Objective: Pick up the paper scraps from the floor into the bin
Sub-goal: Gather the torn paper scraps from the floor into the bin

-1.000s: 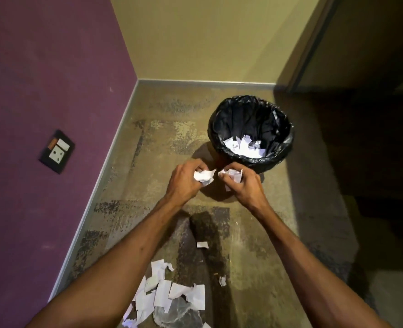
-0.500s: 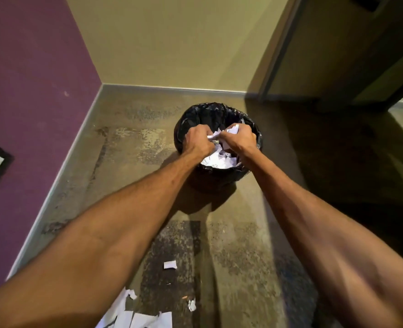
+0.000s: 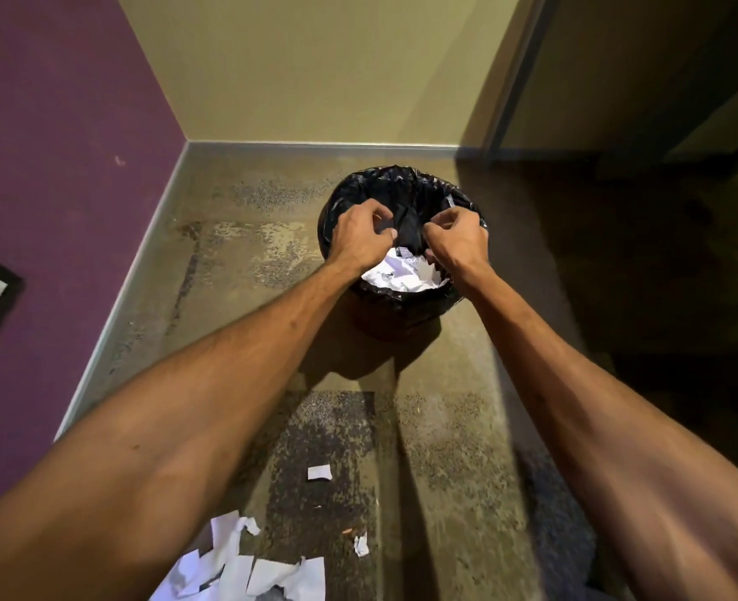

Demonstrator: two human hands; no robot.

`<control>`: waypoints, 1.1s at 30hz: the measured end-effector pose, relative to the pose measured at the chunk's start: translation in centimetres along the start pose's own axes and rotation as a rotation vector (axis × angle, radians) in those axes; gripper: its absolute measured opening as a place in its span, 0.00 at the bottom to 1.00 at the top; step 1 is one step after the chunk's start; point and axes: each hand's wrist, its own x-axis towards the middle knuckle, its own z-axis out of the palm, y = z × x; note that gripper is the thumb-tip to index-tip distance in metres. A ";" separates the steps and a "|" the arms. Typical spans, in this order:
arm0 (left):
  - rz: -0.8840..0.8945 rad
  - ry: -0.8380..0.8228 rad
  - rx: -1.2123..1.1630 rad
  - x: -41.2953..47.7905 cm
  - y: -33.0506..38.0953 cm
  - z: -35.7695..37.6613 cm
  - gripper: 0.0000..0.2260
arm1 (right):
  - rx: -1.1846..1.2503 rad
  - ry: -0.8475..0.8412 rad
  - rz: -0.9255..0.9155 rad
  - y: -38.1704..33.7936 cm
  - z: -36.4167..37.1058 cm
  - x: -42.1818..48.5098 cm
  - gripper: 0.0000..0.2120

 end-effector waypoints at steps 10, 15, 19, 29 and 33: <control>0.304 0.266 0.101 -7.1 -3.5 -0.5 0.11 | 0.146 0.148 -0.363 4.2 -0.1 -9.3 0.11; 0.338 0.248 0.157 -13.4 -5.9 -0.2 0.13 | 0.096 0.073 -0.410 7.7 2.5 -15.3 0.08; 0.261 0.191 0.186 -19.7 -10.3 -0.1 0.14 | -0.050 -0.124 -0.350 13.0 6.0 -19.9 0.07; -0.267 -0.264 0.400 -34.6 -26.0 3.3 0.23 | -0.703 -0.700 -0.489 25.2 15.9 -28.2 0.27; -0.333 -0.446 0.457 -38.6 -32.2 1.8 0.31 | -0.828 -0.589 -0.552 26.7 19.5 -28.8 0.29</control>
